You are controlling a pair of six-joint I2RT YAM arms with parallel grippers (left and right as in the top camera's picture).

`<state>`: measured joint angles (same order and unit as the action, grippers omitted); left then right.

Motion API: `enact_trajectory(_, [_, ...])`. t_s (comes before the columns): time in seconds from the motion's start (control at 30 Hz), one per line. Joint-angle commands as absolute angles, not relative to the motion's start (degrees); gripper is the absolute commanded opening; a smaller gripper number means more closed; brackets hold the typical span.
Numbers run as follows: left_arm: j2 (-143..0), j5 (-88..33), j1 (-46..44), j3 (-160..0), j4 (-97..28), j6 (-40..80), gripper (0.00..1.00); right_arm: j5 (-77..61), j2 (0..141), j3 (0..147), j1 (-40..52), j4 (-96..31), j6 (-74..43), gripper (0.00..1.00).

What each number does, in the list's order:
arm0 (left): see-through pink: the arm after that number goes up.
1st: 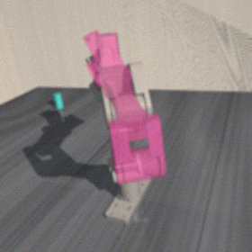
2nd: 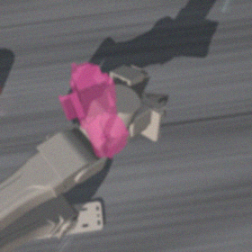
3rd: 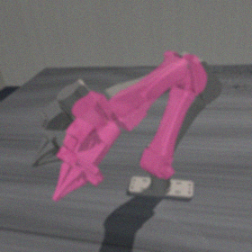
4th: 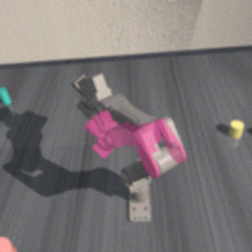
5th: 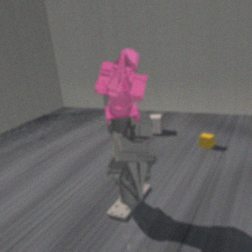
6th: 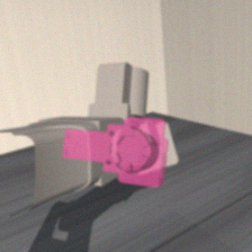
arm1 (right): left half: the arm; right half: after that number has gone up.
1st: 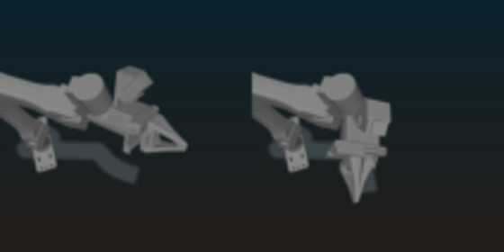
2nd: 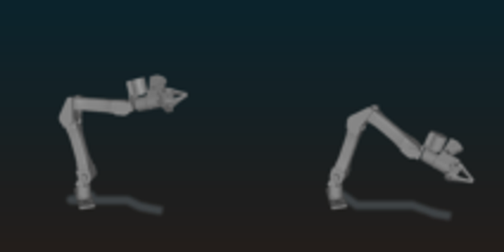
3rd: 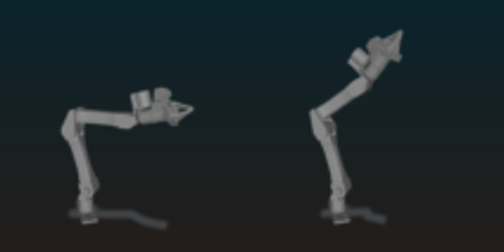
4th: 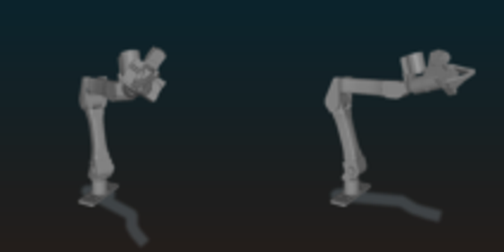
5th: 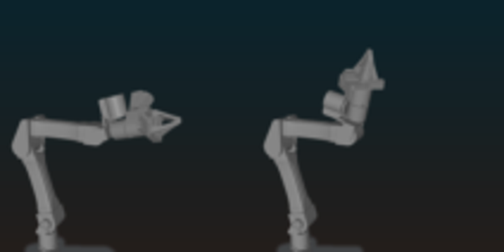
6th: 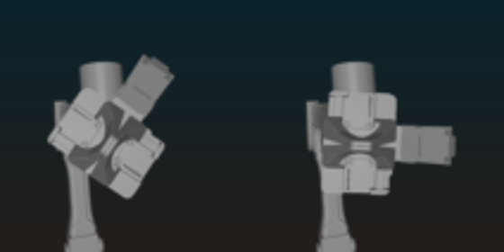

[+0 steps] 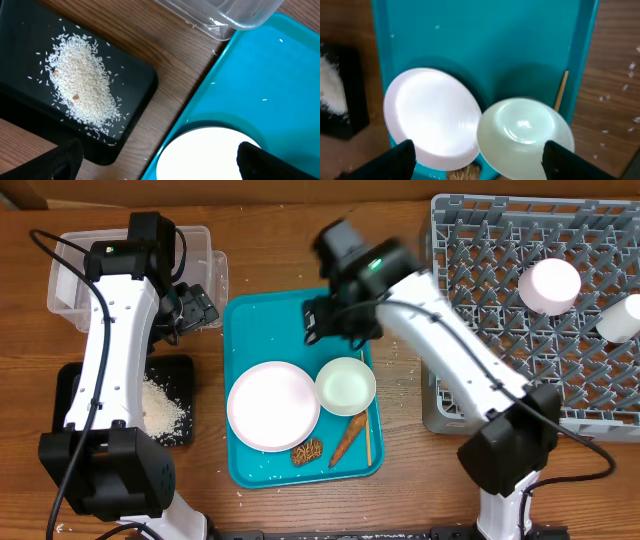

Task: Sort waste into correct bins and load items into the dishwasher
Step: 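Release the bowl and move the right gripper back to the tray, then grasp the pale green cup rim with the right gripper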

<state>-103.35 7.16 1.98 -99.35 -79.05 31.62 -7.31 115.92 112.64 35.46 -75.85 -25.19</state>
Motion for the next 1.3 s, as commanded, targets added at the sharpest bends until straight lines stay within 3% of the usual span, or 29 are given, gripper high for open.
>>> enact_trajectory(0.0, [-103.07, 7.90, 1.85, -99.00, -79.02, 32.60, 1.00, -1.72, 115.96, 105.62, 36.71, -70.72, -38.11, 0.79])
enact_trajectory(0.17, [-103.07, 7.90, 1.85, -99.00, -79.05, 32.60, 1.00, -1.89, 115.96, 97.67, 36.75, -63.75, -44.14, 0.68])
enact_trajectory(0.43, [-103.07, 7.90, 1.85, -99.00, -79.02, 32.60, 1.00, -4.62, 116.20, 89.23, 36.75, -55.96, -47.31, 0.67])
enact_trajectory(0.8, [-103.07, 7.90, 1.87, -99.00, -79.02, 32.60, 1.00, -6.11, 119.70, 88.73, 37.60, -53.15, -48.88, 0.67])
enact_trajectory(0.9, [-103.07, 7.90, 1.87, -99.00, -79.02, 32.60, 1.00, -6.07, 119.77, 88.79, 37.60, -53.17, -49.17, 0.59])
enact_trajectory(1.03, [-103.07, 7.90, 1.85, -99.00, -79.02, 32.60, 1.00, -6.07, 119.74, 89.12, 37.60, -53.34, -49.12, 0.39])
enact_trajectory(1.27, [-103.07, 7.90, 1.85, -99.00, -79.05, 32.60, 1.00, -5.63, 119.70, 93.01, 37.60, -57.12, -47.70, 0.21])
